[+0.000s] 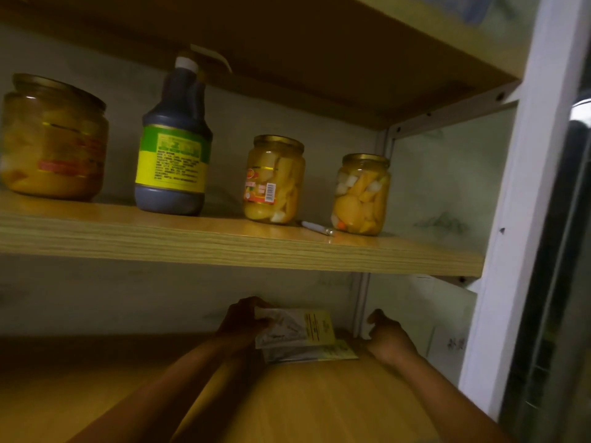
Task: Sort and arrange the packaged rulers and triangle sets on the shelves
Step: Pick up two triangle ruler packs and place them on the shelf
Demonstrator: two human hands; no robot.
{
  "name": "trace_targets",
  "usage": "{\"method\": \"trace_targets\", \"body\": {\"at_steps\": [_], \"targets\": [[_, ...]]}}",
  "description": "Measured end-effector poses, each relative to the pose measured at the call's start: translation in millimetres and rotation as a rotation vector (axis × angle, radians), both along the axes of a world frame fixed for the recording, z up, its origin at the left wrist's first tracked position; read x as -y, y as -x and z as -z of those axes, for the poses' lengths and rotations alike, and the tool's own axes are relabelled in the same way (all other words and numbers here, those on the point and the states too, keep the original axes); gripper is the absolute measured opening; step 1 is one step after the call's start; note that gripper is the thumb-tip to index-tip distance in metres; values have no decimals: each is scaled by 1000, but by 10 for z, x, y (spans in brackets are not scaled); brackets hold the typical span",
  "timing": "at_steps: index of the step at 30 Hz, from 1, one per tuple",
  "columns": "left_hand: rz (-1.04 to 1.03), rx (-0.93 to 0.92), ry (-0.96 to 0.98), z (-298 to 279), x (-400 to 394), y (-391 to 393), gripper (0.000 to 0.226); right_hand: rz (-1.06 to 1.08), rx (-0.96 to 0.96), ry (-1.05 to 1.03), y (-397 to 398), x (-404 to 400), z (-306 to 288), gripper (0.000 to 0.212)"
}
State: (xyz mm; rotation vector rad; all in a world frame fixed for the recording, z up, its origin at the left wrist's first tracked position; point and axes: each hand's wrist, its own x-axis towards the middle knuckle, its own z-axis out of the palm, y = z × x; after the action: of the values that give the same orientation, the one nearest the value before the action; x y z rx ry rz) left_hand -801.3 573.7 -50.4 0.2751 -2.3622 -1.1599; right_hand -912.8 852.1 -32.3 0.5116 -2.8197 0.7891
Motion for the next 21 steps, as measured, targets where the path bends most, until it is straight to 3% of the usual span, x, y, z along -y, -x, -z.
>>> {"method": "trace_targets", "body": {"at_steps": [3, 7, 9, 14, 17, 19, 21], "targets": [[-19, 58, 43, 93, 18, 41, 36, -96, 14, -28, -52, 47, -56, 103], [-56, 132, 70, 183, 1, 126, 41, -185, 32, -42, -103, 82, -97, 56], [-55, 181, 146, 251, 16, 231, 44, -221, 12, -65, -113, 91, -104, 48], [10, 240, 352, 321, 16, 268, 43, -268, -18, -102, -130, 193, -73, 40], [-82, 224, 343, 359, 13, 326, 57, -278, -14, -136, -140, 276, -48, 35], [-153, 237, 375, 293, 5, 261, 51, -302, 4, -168, -179, 313, -42, 39], [-94, 266, 397, 219, 22, 143, 46, -322, 2, -211, -255, 329, -63, 43]]}}
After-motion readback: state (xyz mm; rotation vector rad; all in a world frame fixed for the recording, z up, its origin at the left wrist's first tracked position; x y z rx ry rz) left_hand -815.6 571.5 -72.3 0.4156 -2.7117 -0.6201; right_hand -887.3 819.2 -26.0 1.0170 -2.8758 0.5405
